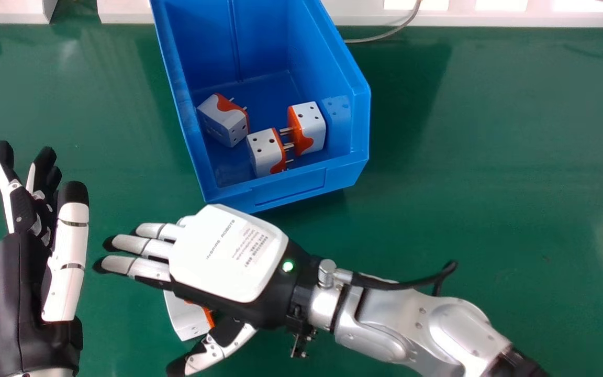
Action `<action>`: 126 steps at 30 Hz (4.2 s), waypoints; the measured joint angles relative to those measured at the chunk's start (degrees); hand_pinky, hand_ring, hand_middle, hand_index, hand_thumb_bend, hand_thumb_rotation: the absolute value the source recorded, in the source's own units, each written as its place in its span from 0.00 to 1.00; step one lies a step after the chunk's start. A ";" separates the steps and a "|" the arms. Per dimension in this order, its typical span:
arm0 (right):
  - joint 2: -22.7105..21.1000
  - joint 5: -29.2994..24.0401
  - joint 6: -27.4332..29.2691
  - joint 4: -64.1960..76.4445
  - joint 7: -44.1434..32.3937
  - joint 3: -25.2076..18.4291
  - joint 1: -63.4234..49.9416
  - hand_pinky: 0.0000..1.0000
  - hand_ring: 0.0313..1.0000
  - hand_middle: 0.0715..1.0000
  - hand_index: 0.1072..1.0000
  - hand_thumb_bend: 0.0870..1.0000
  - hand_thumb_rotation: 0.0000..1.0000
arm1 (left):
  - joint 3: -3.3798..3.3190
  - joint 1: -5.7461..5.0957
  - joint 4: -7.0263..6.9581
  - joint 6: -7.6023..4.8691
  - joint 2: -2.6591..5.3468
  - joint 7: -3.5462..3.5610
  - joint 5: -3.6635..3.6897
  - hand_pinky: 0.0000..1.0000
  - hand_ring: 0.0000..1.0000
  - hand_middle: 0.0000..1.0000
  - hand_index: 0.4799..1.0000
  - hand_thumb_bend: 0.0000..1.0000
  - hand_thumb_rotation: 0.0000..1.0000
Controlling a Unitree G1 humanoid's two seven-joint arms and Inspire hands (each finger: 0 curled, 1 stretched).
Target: Pick all objects and put in blue box
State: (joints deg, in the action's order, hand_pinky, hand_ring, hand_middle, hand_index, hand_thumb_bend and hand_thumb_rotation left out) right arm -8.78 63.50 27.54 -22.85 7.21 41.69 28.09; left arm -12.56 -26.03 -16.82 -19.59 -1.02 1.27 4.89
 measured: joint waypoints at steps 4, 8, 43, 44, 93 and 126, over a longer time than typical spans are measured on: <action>1.02 -0.13 -2.17 -3.60 0.06 0.72 1.46 0.69 0.87 0.92 0.86 0.42 0.47 | 0.00 -0.11 0.23 -0.32 0.01 0.08 0.06 0.98 0.98 0.97 0.94 0.41 0.74; 2.12 -0.16 -3.82 -6.11 0.47 1.19 2.26 0.67 0.84 0.89 0.83 0.44 0.45 | 0.02 -0.17 0.23 -0.33 0.14 0.05 0.35 0.97 0.97 0.97 0.92 0.43 0.71; 3.81 -0.87 -11.02 -10.05 -0.80 6.32 1.49 0.68 0.80 0.84 0.80 0.41 0.46 | 0.99 -1.86 -2.90 1.56 1.30 0.46 1.91 1.00 0.99 0.98 0.94 0.40 0.68; 4.02 -0.86 -11.35 -10.28 -0.83 6.38 1.67 0.67 0.79 0.83 0.79 0.40 0.46 | 1.01 -1.86 -2.91 1.58 1.44 0.41 1.92 1.00 0.99 0.98 0.94 0.40 0.68; -0.71 -15.99 -14.97 8.46 -7.01 -0.54 -12.51 0.13 0.16 0.36 0.45 0.46 0.00 | 0.59 -1.58 -3.19 1.22 1.80 1.15 3.00 1.00 0.99 0.99 0.95 0.38 0.64; -0.02 -13.72 -19.50 19.95 0.10 -16.51 -5.09 0.09 0.11 0.38 0.44 0.46 0.00 | 0.58 4.05 1.59 -0.03 0.39 0.09 -0.59 0.96 0.96 0.96 0.91 0.42 0.68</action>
State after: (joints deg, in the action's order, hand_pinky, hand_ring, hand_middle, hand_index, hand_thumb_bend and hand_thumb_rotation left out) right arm -8.80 49.78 8.04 -2.91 7.31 25.18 23.00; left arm -11.98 -21.98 -15.23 -19.61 -0.63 1.36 4.30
